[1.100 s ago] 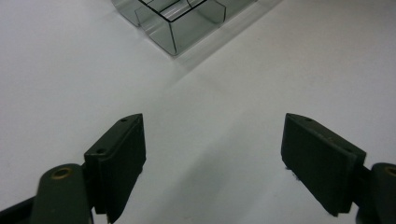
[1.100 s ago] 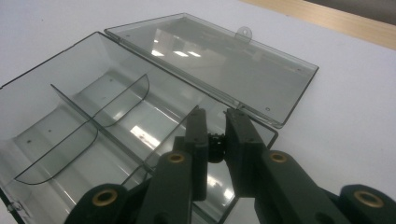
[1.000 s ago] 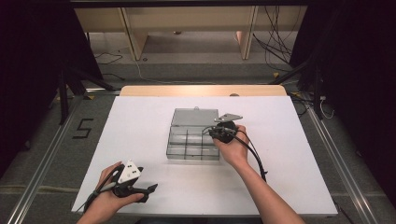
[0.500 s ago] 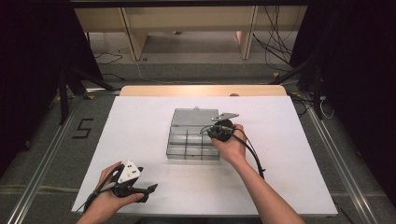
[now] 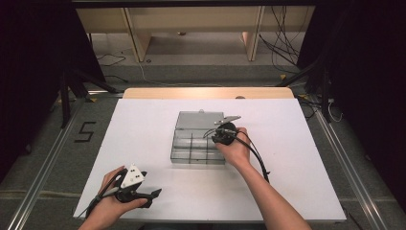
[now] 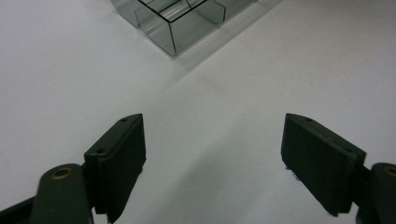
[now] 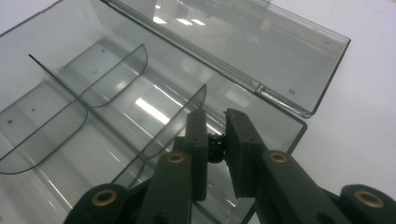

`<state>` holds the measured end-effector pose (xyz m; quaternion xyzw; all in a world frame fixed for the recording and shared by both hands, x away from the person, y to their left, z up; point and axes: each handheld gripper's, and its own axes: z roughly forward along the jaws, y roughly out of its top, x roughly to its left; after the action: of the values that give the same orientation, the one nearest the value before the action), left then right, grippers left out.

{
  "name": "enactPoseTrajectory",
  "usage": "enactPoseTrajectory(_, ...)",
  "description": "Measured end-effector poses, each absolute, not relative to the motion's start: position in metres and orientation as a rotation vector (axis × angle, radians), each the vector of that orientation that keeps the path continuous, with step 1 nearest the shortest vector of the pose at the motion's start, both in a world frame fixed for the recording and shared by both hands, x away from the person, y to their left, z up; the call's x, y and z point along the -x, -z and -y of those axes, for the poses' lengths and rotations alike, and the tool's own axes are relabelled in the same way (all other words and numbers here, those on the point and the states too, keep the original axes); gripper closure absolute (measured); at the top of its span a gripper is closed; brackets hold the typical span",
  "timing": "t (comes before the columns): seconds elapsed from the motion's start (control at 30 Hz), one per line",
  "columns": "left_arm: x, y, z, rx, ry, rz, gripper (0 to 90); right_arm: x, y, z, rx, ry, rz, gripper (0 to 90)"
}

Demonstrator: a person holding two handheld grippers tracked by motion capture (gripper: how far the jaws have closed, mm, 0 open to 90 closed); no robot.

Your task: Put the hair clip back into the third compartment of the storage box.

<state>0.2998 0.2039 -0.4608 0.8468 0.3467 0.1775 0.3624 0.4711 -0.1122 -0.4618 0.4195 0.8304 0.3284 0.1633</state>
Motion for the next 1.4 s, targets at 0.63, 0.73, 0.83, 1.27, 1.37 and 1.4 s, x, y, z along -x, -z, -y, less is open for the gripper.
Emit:
enactPoseTrajectory(0.63, -0.3, 0.461, -0.203, -2.179, -0.457, -0.891, 21.7, -0.474, 0.469, 0.111, -1.201, -0.879, -2.42, 79.3)
enactPoseTrajectory(0.73, -0.3, 0.461, -0.204, -2.181, -0.456, -0.892, 21.7, -0.475, 0.47, 0.11, -1.202, -0.881, -2.419, 79.3)
enactPoseTrajectory(0.83, -0.3, 0.461, -0.204, -2.181, -0.457, -0.891, 21.7, -0.475, 0.47, 0.11, -1.207, -0.883, -2.416, 79.2)
enactPoseTrajectory(1.27, -0.3, 0.461, -0.204, -2.18, -0.455, -0.892, 21.7, -0.471, 0.462, 0.113, -1.207, -0.932, -2.39, 68.8)
enactPoseTrajectory(1.37, -0.3, 0.461, -0.203, -2.179, -0.457, -0.891, 21.7, -0.469, 0.458, 0.115, -1.204, -0.958, -2.373, 65.8)
enactPoseTrajectory(1.4, -0.3, 0.461, -0.203, -2.178, -0.457, -0.891, 21.7, -0.468, 0.456, 0.115, -1.204, -0.966, -2.366, 64.8)
